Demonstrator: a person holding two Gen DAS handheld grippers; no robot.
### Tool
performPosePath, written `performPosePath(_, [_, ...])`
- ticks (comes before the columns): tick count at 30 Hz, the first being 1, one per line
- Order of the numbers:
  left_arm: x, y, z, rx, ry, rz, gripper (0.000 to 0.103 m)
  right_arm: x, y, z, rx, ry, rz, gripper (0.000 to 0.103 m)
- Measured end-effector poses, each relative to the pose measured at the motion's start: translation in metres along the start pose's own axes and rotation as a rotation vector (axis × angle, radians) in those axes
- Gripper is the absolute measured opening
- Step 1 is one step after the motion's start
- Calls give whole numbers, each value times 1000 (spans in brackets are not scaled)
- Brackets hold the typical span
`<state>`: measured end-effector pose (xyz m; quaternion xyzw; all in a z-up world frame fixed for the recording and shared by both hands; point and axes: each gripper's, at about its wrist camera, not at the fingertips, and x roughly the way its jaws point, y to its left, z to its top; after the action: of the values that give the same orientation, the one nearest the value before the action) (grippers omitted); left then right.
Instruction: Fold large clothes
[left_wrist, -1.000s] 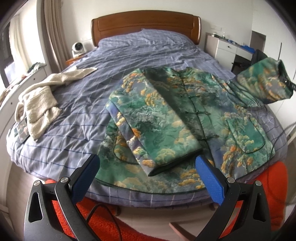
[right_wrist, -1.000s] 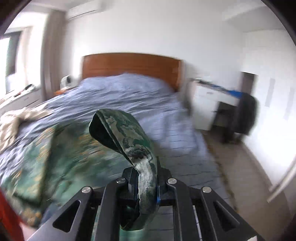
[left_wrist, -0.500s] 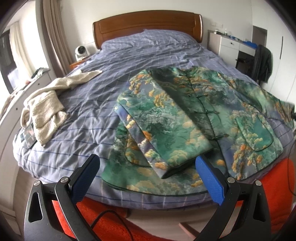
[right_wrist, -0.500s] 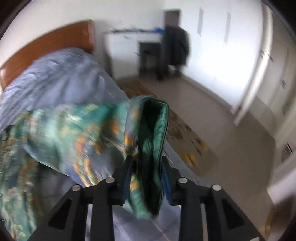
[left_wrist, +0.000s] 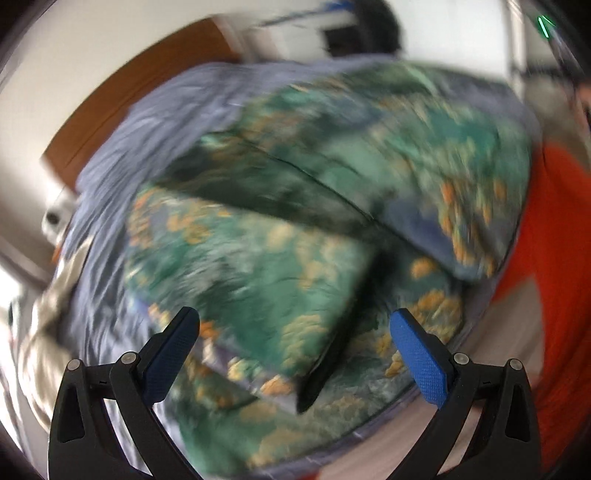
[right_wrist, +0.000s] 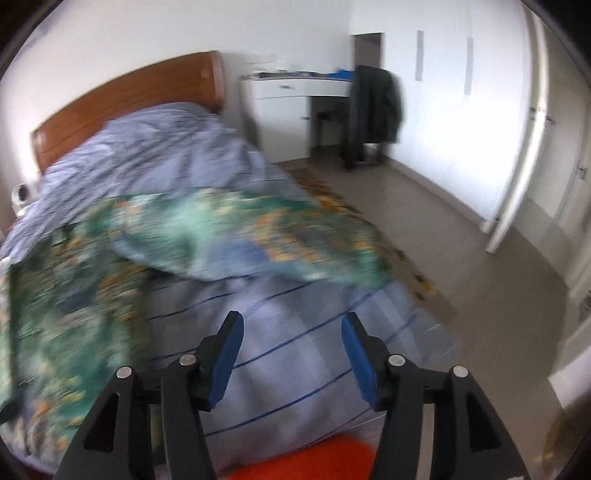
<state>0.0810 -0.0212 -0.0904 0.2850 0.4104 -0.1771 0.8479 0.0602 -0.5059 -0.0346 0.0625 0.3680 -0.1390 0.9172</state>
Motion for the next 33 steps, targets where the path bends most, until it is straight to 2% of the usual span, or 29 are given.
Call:
performPosePath(3, [32,-3,1,78,48,-11,103,-15,34,-6,-37,-9,85,56])
performPosePath(6, [58,8,-1,59,90,-35,100,-25,62,-10,-68,-13,152,56])
performPosePath(8, [66,22,-4,-6,109,-117,84,-33,79,-12,-94,-21,189,56])
performPosePath(10, [65,33,-7,-71,94,-173,40,-41,92,-12,-118,-36,212,56])
performPosePath(11, [60,38,-7,-102,82,-220,29,-45,99,-12,-131,-45,222,56])
performPosePath(12, [53,44,-6,-138,64,-231,14,-49,104,-13,-140,-54,230,56])
performPosePath(13, [44,50,-4,-164,43,-218,10,-51,109,-13,-144,-60,237,56])
performPosePath(16, [8,90,-6,-298,-58,-194,10,-60,121,-12,-148,-66,266,56])
performPosePath(18, [-22,129,-12,-406,-127,-152,10,-64,128,-12,-155,-68,279,56])
performPosePath(21, [-58,190,-29,-560,-201,-70,10,-67,137,-12,-176,-76,291,56])
performPosePath(23, [-81,235,-53,-668,-229,21,11,-68,143,-11,-186,-79,301,56])
performPosePath(27, [-96,306,-106,-867,-225,195,17,-68,151,-12,-197,-76,323,56])
performPosePath(29, [-93,336,-140,-975,-187,284,22,-68,157,-13,-206,-69,330,56])
performPosePath(31, [-88,355,-166,-1058,-149,341,28,-67,160,-14,-212,-65,335,56])
performPosePath(33, [-86,366,-193,-1130,-101,425,28,-68,162,-15,-216,-64,338,56])
